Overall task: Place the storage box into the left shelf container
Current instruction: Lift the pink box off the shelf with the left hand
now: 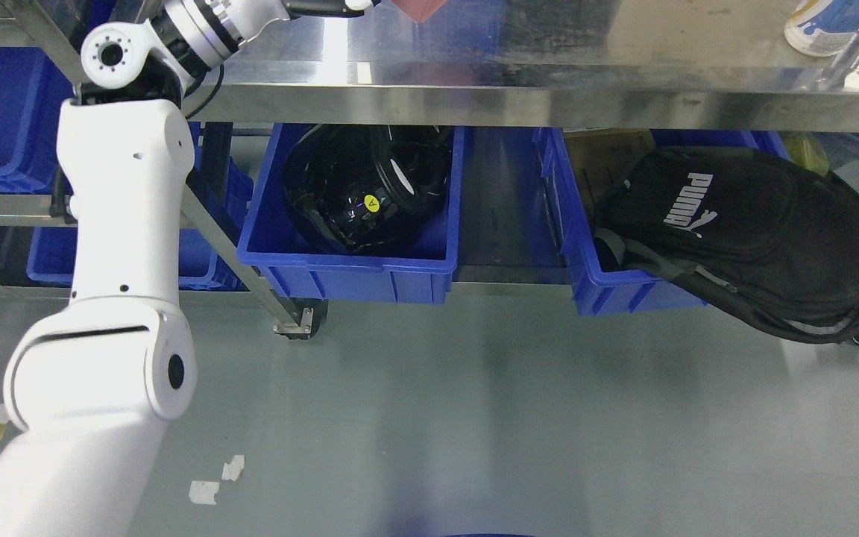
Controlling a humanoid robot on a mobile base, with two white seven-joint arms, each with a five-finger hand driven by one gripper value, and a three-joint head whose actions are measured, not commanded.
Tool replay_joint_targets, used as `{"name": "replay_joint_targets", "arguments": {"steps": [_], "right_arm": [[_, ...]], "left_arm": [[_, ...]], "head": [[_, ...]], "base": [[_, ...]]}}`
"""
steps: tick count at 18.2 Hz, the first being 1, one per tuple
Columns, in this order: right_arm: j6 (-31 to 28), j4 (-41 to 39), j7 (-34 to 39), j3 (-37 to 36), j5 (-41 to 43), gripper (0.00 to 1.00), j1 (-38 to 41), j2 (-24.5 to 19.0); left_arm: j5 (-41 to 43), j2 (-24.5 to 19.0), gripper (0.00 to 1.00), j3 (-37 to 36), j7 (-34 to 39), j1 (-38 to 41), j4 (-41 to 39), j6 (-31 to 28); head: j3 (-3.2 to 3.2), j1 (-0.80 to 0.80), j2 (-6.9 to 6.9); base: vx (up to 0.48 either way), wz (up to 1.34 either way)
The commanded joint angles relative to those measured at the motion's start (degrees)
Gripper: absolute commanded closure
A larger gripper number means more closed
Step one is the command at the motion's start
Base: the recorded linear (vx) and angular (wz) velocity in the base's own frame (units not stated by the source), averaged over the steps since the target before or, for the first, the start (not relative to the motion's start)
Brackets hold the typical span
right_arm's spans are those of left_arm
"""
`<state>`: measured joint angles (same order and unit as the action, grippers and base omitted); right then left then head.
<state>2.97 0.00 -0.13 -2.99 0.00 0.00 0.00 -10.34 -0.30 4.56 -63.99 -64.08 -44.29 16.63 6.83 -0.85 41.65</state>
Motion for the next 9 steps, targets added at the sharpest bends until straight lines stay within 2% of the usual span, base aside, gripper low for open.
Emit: {"name": "replay_joint_targets", "arguments": {"steps": [1, 3, 4, 7, 9], "right_arm": [[-0.07, -1.0, -0.05, 0.0, 1.23, 0.0, -0.27, 1.0], [-0.15, -1.0, -0.05, 0.0, 1.23, 0.0, -0.18, 1.0], [-0.07, -1.0, -0.05, 0.0, 1.23, 0.0, -0.18, 1.0], [-0.07, -1.0, -0.05, 0.0, 1.23, 0.0, -0.26, 1.0], [-0.15, -1.0, -0.05, 0.0, 1.23, 0.0, -0.27, 1.0]], "left_arm": [[-18.82, -0.7, 1.0, -0.93, 6.3, 15.01, -28.53, -0.63], [-21.29, -0.7, 1.0, -4.54, 15.0, 20.2, -36.89, 0.94], [-21.64, -0.7, 1.0, -6.56, 18.26, 23.01, -40.14, 3.56], [-21.56, -0.7, 1.0, -13.4, 25.82, 33.97, -49.37, 8.49], [-21.56, -0.7, 0.99, -17.45, 28.82, 40.32, -51.33, 13.92]], "head": [[0.0, 0.0, 0.0], [0.0, 0.0, 0.0], [0.0, 0.0, 0.0], [0.0, 0.0, 0.0], [0.0, 0.0, 0.0]], "base": [[0.0, 0.0], [0.0, 0.0], [0.0, 0.0], [0.0, 0.0], [0.001, 0.02]]}}
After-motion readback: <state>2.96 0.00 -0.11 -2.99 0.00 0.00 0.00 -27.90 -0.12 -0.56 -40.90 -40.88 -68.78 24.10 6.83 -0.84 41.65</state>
